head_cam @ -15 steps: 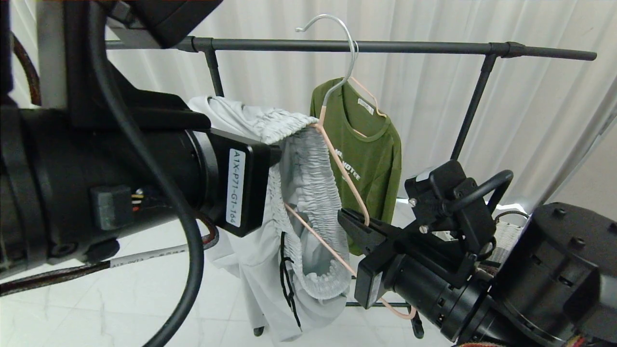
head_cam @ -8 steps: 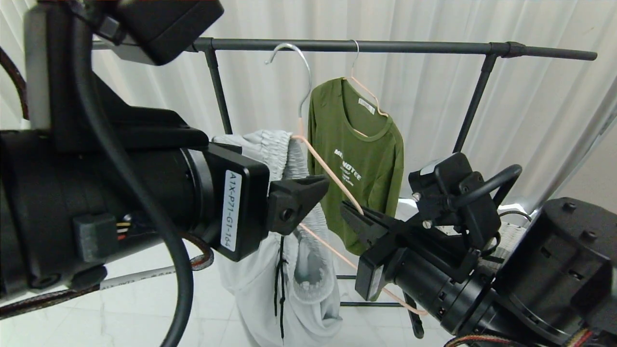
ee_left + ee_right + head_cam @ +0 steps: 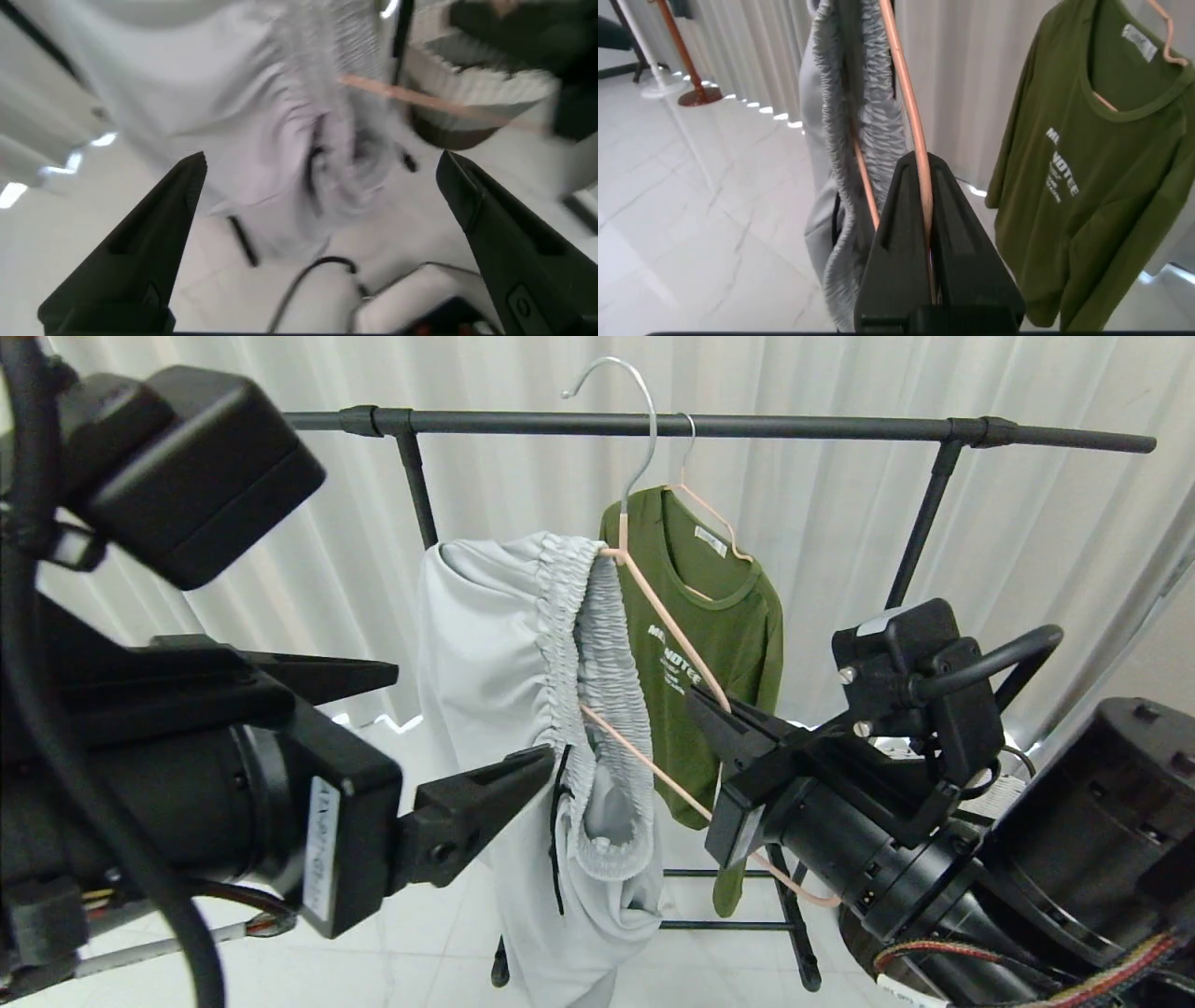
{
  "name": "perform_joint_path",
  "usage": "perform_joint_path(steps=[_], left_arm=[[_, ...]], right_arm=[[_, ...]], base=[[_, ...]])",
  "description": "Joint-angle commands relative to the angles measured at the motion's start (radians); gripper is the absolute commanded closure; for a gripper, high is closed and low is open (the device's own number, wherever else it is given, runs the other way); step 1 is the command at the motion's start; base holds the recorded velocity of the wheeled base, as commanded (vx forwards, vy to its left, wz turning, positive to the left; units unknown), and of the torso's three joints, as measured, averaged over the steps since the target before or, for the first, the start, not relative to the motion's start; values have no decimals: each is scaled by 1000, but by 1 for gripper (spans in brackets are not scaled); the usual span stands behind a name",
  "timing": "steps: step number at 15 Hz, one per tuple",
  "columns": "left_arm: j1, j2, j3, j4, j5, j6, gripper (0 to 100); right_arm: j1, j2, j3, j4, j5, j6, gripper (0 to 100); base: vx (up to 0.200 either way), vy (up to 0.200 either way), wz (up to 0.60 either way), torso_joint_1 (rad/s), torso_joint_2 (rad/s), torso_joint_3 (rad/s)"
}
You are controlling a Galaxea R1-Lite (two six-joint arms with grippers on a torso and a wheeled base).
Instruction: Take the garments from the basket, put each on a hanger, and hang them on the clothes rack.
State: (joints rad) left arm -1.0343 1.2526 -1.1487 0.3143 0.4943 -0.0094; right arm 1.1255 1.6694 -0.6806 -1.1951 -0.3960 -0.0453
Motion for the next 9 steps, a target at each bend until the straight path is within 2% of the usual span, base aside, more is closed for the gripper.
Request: perform_joint_path(steps=[1,3,6,9], left_arm=[[100,-110,63,0,-26,100,0],[214,-185,76,0,-171,206,0],[376,-240,110,0,-393,393,0],[395,-211,109,-4,-563,489,0]], right_arm=[[-9,-36,15,-1,3,-7,100],[-16,-95,75,-1,11,-27,100],[-13,-203,217,-1,43,-42,100],[16,-273,286,-1,78,-68,100]], base=[[0,0,0,0,0,0],[0,0,0,0,0,0],[0,0,0,0,0,0],[0,0,0,0,0,0]])
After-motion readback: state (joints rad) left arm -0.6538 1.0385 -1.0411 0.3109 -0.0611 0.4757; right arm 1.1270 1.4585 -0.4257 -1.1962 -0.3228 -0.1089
